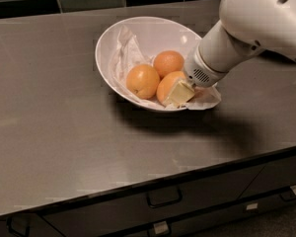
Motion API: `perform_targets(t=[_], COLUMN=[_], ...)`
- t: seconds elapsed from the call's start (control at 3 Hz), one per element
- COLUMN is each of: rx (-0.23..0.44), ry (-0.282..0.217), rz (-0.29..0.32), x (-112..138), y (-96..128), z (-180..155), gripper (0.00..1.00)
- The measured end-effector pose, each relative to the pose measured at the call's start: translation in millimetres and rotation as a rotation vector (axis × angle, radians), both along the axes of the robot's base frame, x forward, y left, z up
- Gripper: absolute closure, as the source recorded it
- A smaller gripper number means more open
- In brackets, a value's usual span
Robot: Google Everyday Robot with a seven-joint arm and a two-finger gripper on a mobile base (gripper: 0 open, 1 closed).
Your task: Pick orange from white bowl
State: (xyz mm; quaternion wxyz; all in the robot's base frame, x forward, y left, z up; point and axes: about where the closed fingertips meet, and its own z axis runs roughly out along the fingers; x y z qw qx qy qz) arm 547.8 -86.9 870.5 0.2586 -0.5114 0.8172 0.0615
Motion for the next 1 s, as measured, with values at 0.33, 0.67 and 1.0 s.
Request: perform_targets(t=[0.33, 0.67, 1.0], rx=[-0.005, -0.026, -0.048], ry=[-0.033, -0.073, -0.118], rz=[0.012, 0.030, 0.038], x=[0, 0, 0], y=[3, 9, 13], z=[20, 42, 64], gripper=[1.00, 1.00, 1.00])
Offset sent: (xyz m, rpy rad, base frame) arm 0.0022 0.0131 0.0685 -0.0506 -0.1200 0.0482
